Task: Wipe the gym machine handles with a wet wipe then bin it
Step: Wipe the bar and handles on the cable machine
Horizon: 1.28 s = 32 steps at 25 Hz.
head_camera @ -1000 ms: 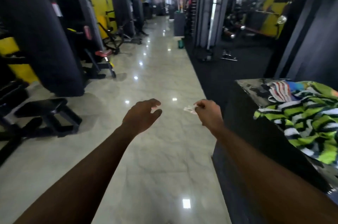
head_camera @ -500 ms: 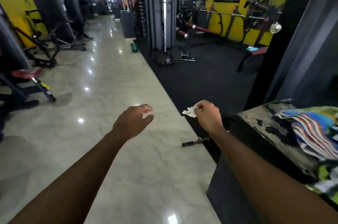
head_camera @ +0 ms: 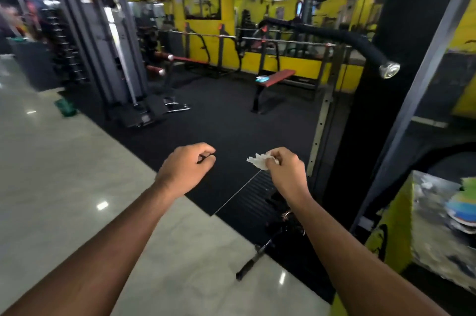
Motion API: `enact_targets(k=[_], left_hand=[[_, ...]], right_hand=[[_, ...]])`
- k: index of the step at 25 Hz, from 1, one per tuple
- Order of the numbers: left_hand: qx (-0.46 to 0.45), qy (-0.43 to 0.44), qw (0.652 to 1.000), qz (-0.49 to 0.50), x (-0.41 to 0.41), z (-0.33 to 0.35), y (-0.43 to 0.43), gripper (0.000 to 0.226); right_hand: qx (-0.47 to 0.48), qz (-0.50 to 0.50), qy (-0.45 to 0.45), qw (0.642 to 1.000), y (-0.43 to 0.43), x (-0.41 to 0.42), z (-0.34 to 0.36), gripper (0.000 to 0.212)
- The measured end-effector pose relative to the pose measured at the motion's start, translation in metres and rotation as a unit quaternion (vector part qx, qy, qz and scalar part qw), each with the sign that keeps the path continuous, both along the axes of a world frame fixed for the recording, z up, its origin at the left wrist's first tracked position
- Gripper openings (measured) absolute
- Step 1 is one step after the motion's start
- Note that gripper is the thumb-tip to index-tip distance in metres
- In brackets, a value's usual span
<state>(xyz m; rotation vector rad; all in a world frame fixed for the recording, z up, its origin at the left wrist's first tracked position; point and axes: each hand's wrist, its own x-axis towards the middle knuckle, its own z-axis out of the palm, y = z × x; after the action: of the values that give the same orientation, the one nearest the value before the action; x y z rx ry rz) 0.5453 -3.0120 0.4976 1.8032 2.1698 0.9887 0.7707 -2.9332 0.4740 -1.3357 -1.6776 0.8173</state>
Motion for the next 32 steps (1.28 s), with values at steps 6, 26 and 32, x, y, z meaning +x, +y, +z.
enact_targets(k=[6,26,32], left_hand=[[0.045,0.008,0.992,-0.119,-0.088,0.007,0.198,0.022],[0.055,0.045,0.953,-0.295,-0.363,0.056,0.898,0.025],[0.160,-0.021,0.923,-0.350,-0.366,0.092,1.099,0.026]], right_hand=[[0.027,-0.094,0.031,0.995,0.151,-0.086,-0.003,0.014],[0.127,-0.250,-0.020,0.960,0.778,-0.371,0.060,0.015],[0.211,-0.313,-0.032,0.925,0.935,-0.402,0.104,0.012]])
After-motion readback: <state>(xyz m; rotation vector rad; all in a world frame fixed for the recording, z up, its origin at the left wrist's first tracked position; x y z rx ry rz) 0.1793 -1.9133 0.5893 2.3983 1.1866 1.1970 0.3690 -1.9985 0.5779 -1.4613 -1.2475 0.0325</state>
